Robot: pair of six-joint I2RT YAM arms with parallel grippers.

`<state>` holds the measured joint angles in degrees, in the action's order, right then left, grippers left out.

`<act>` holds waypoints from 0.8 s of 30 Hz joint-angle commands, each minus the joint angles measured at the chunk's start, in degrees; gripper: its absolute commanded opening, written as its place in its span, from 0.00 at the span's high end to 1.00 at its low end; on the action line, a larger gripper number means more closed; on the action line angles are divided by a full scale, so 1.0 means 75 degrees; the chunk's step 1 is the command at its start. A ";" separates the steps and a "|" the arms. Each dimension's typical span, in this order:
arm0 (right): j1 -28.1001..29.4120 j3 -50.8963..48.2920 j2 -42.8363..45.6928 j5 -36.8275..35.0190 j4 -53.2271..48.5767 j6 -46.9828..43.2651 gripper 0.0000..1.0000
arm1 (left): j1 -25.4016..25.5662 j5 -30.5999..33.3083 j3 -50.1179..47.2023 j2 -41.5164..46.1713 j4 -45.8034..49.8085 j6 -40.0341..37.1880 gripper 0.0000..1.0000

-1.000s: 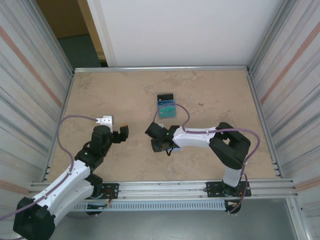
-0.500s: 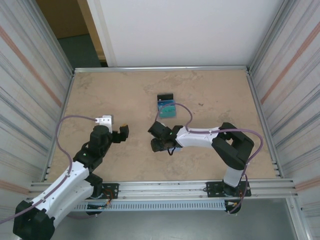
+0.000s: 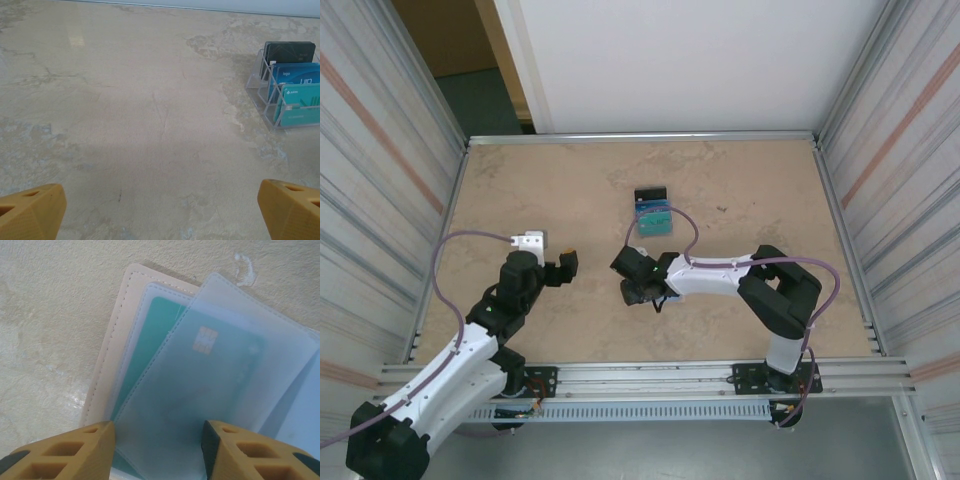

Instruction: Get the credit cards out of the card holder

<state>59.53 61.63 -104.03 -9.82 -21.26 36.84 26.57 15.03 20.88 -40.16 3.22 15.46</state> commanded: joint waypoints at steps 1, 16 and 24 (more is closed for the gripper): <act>-0.0034 -0.0357 -0.0482 -0.0066 -0.0326 -0.0084 0.56 | 0.0017 -0.0081 0.0311 0.0054 -0.0107 -0.0058 0.01; -0.0255 -0.0755 0.0978 -0.0817 0.0066 0.0130 0.75 | 0.1058 0.0519 0.0947 -0.0872 -0.0257 -0.0689 0.01; -0.0316 -0.1154 0.1530 -0.1300 -0.0132 0.0456 0.66 | 0.1487 0.0749 0.1304 -0.1843 -0.0453 -0.1017 0.01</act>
<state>57.69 54.06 -94.56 -16.34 -19.97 38.00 36.53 18.33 28.29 -52.34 2.07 10.24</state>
